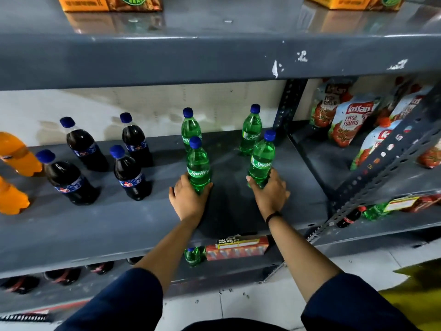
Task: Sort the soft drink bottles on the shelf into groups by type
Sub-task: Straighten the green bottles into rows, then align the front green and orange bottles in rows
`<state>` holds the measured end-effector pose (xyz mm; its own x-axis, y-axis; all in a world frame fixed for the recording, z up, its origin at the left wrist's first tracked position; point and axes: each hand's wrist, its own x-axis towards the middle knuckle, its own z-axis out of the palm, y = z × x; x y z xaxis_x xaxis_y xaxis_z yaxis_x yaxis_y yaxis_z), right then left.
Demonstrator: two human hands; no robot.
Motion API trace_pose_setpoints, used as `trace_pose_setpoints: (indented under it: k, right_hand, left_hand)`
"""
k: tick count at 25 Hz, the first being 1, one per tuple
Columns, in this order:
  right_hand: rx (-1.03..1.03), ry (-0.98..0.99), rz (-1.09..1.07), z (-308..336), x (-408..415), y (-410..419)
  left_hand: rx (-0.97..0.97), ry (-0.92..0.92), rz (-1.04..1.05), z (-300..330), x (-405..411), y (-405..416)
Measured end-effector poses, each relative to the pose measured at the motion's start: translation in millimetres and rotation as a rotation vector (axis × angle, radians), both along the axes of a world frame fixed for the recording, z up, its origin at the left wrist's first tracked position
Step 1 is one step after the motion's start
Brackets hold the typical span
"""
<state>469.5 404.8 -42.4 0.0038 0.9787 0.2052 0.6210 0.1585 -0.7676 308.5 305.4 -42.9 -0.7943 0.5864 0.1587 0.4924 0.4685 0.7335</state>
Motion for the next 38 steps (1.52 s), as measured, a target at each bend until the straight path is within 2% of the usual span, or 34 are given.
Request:
trace_pose_setpoints:
  k: [4,7,12,14,18,20,24,27,31,35,38]
  right_hand:
    - [0.012,-0.010,0.017,0,-1,3]
    - [0.010,0.029,0.018,1,1,-4]
    - [0.023,0.176,-0.113,3,-1,-51]
    - [0.018,0.215,-0.085,5,-21,-83]
    - [0.044,0.304,0.167,13,-96,-156]
    - [0.010,0.352,0.343,13,-152,-205]
    - [-0.168,0.416,0.652,8,-259,-283]
    - [-0.272,0.419,0.771,9,-339,-317]
    - [-0.280,0.348,0.723,12,-415,-324]
    - [-0.310,0.230,0.534,16,-452,-316]
    - [-0.276,0.245,0.411,15,-461,-316]
  left_hand:
    - [-0.012,0.009,0.045,2,1,2]
    - [0.001,0.003,-0.010,3,-2,-3]
    - [0.136,-0.086,-0.144,-3,-27,-49]
    - [0.200,-0.133,-0.162,-6,-44,-81]
    - [0.298,-0.184,-0.137,-3,-97,-153]
    - [0.328,-0.165,-0.062,0,-141,-202]
    - [0.429,-0.123,0.232,8,-229,-282]
    - [0.479,-0.074,0.448,8,-299,-333]
    - [0.363,-0.133,0.572,2,-373,-367]
    - [0.304,-0.192,0.492,8,-421,-363]
    - [0.207,-0.129,0.502,8,-433,-355]
